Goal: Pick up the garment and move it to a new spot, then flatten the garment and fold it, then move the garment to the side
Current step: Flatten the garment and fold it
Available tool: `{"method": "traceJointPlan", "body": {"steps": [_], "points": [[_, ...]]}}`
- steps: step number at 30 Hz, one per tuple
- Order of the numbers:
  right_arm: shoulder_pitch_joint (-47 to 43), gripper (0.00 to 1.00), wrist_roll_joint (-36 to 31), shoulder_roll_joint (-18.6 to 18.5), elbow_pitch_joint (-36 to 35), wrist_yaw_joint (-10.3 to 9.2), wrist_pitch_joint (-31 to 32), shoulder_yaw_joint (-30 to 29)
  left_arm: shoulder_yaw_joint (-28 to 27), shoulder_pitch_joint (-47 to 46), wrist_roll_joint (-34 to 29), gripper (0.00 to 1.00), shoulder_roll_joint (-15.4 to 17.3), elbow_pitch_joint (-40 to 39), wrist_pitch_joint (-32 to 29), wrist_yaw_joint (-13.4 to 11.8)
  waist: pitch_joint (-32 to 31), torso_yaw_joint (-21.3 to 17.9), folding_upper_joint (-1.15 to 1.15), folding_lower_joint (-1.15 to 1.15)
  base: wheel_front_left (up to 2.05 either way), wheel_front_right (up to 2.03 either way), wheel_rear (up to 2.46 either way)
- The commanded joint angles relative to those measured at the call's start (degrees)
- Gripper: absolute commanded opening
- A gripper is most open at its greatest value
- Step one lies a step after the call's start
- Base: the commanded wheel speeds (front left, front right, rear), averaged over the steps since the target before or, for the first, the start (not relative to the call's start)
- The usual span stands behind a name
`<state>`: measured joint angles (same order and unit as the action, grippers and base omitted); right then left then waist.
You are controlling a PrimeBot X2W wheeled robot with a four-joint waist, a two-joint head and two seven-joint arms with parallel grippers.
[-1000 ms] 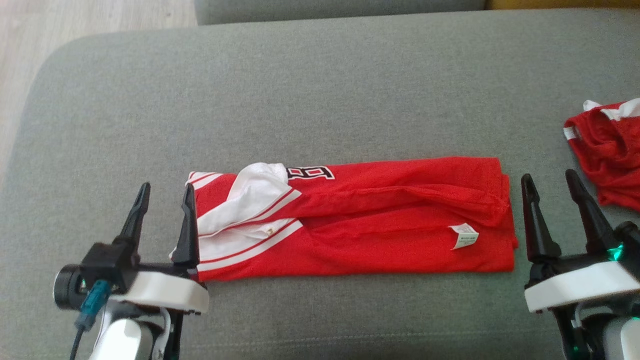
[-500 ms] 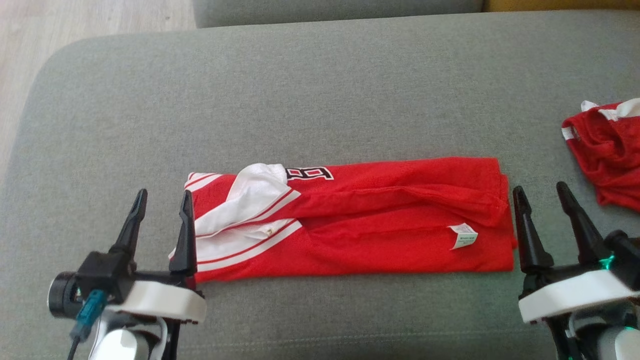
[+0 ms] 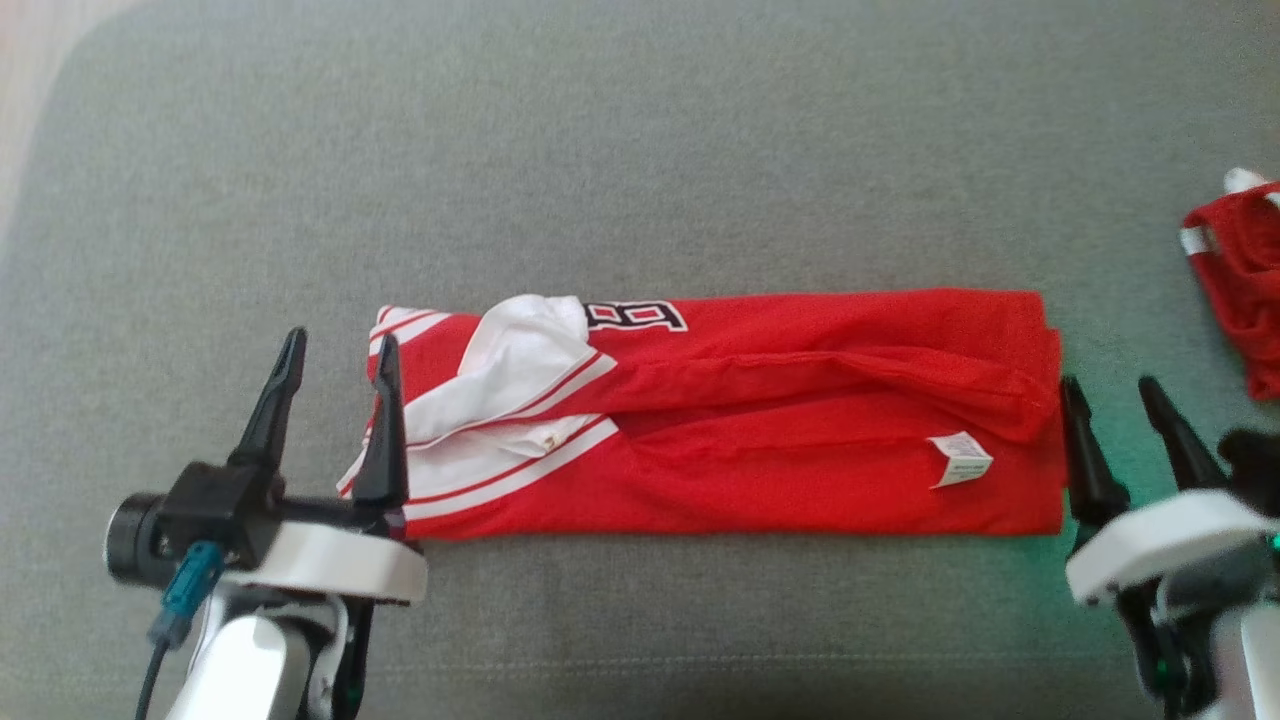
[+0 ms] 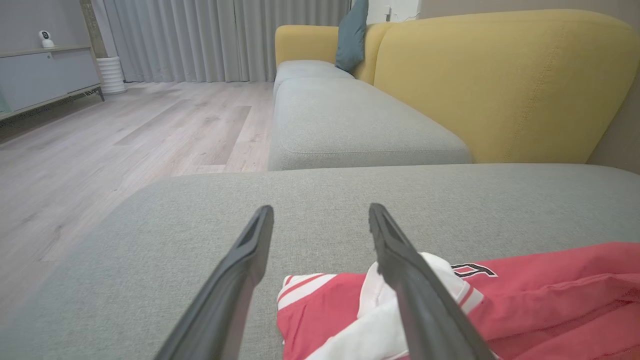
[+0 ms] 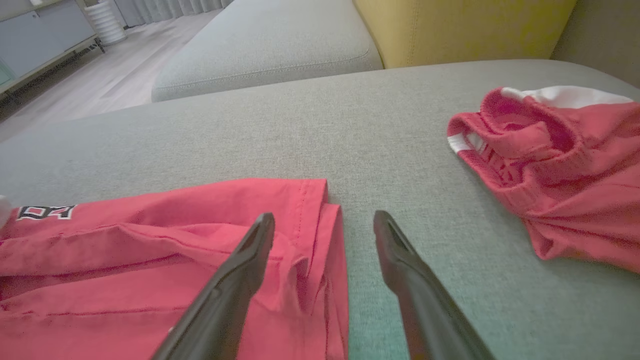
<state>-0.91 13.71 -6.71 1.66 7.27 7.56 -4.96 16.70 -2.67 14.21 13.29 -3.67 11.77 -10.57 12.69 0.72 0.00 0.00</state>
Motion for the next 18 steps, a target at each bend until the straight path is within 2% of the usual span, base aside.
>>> {"method": "traceJointPlan", "body": {"steps": [1,9,17,18], "points": [[3.12,1.00,0.51,-1.59,-0.37,0.22,-0.13,0.92,-1.64,-2.76,-0.50,1.00,0.35,-1.56,0.66,0.27,1.41,0.63,0.00,0.00,0.00,0.00,0.00],[7.84,1.00,2.38,-1.59,10.41,0.22,5.35,2.47,-1.44,-5.10,-0.08,1.00,-0.17,0.63,1.63,0.84,3.95,1.33,0.00,0.00,0.00,0.00,0.00],[6.39,1.00,6.19,-0.25,11.01,0.22,12.23,4.70,-1.53,-5.63,-0.11,1.00,-0.23,1.53,2.30,0.75,4.24,1.32,0.00,0.00,0.00,0.00,0.00],[6.07,0.84,6.40,-0.31,10.89,0.22,13.34,4.97,-1.47,-5.66,-0.11,1.00,-0.26,1.57,2.35,0.77,4.17,1.30,0.00,0.00,0.00,0.00,0.00]]}}
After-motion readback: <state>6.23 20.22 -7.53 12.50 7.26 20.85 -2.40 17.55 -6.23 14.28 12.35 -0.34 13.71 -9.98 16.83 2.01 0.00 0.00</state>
